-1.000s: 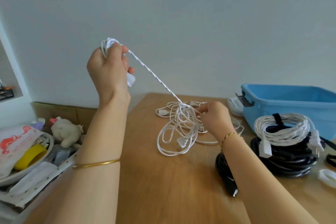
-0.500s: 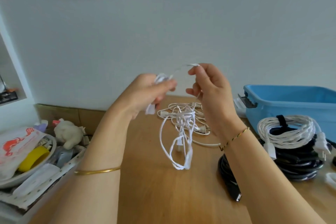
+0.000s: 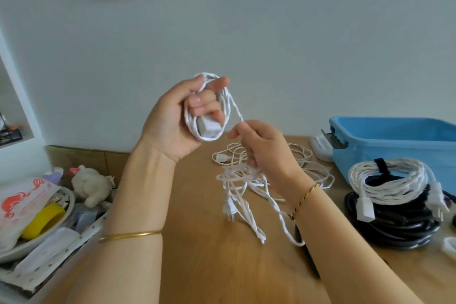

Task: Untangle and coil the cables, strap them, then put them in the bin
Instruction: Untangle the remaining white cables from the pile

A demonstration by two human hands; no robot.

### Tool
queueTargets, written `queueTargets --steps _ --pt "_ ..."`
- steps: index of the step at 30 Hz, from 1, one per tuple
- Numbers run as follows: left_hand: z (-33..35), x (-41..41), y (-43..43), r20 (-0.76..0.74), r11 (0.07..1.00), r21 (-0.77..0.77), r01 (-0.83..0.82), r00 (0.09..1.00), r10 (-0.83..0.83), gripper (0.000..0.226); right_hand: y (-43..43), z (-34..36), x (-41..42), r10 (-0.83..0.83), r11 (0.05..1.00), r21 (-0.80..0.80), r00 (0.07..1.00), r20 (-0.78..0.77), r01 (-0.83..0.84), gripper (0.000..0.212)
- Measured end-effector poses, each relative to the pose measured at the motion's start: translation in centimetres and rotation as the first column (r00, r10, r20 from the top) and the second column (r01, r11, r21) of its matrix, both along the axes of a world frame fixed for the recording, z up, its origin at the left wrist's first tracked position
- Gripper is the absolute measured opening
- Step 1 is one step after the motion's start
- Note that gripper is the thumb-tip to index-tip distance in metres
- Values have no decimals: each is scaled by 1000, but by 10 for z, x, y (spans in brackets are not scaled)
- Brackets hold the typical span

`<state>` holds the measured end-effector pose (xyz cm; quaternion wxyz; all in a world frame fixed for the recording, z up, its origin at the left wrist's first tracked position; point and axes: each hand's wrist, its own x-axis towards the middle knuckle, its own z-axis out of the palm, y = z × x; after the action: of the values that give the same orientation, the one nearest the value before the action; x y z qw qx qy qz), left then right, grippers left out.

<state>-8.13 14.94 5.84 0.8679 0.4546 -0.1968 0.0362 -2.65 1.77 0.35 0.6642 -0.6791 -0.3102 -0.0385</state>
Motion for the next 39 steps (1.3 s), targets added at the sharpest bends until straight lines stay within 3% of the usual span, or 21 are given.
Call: queueTargets --steps 4,7,9,11,14,17,19,21,23,25,28,31,33,35,39 --pt "2 -1 -6 61 995 -67 -78 995 82 30 0 3 -7 134 978 -156 990 -44 -140 15" --pt "1 4 -15 101 985 -113 -130 985 141 15 -2 8 -9 104 939 -330 995 14 -93 16" --pt "-2 8 -17 121 968 -109 -226 964 238 13 -5 9 -8 63 888 -459 989 132 5 22" --pt "-5 13 -18 132 919 -101 -381 910 392 11 -5 11 -9 52 832 -549 974 221 80 29" --pt "-9 17 -18 144 806 -71 -588 793 592 8 -5 14 -15 94 835 -551 983 155 7 20" --pt "-16 23 -9 328 525 132 -841 536 777 11 -1 17 -20 121 807 -591 982 143 -13 8" --pt "-21 26 -7 512 279 293 -914 396 762 11 0 18 -21 69 788 -612 978 199 69 10" --pt "-25 30 -8 676 39 390 -920 315 666 13 -3 20 -19 -20 757 -625 962 272 192 10" --pt "-27 30 -14 785 -185 453 -872 292 546 18 -5 21 -17 -96 719 -624 934 346 305 6" --pt "-27 28 -19 838 -335 484 -809 318 443 17 -10 22 -12 -149 709 -599 910 387 371 7" --pt "-25 25 -18 798 -407 598 -691 463 386 18 -19 22 -3 -194 719 -552 885 424 423 23" --pt "-22 18 -20 589 -305 808 -505 721 366 21 -26 22 4 -183 743 -510 865 468 434 30" --pt "-22 12 -22 441 -255 894 -368 816 373 19 -27 21 6 -173 781 -478 874 454 403 29" --pt "-21 9 -21 420 -271 901 -339 838 349 25 -27 19 7 -176 821 -442 897 406 361 29" --pt "-20 9 -14 534 -286 843 -455 772 344 30 -28 16 7 -157 941 -275 975 156 196 13"
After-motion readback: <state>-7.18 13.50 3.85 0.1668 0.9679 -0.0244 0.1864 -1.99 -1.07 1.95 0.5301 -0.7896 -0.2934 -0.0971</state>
